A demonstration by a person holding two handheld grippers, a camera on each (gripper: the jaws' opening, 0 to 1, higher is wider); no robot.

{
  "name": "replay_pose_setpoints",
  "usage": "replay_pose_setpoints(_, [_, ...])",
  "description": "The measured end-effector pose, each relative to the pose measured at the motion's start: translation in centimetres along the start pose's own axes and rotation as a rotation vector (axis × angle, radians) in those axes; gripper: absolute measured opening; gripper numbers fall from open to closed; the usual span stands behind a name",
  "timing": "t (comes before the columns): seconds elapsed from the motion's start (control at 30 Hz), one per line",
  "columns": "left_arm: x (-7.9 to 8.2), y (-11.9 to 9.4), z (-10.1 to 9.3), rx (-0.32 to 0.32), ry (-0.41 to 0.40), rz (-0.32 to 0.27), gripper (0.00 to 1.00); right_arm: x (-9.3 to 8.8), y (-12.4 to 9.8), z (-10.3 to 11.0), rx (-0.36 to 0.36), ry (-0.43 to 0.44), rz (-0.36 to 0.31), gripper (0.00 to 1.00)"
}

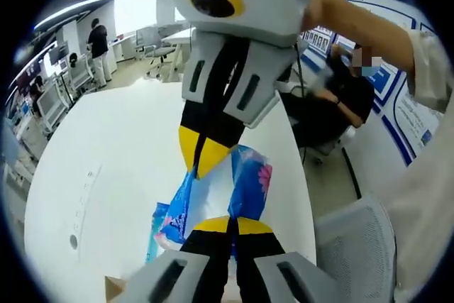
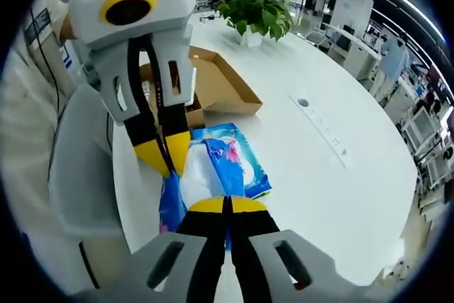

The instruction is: Operate the shoe box by opening the lid, removing the specified soft item, and placing it in the target area until the item is outside and the box remains undamaged.

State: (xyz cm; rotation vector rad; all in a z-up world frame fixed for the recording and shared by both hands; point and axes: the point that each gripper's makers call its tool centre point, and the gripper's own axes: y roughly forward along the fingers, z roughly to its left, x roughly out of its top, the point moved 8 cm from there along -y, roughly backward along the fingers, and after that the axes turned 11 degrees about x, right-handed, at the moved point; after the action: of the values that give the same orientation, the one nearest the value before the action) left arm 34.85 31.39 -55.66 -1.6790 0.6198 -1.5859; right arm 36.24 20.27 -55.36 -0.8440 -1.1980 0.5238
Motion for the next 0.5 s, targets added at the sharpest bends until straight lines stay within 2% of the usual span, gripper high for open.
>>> replay_pose_setpoints(0.5, [2.8, 4.1, 1.2, -0.041, 0.000, -0.008, 0.00, -2.7, -0.7, -3.7, -0.031, 0.032, 0.053, 0.00])
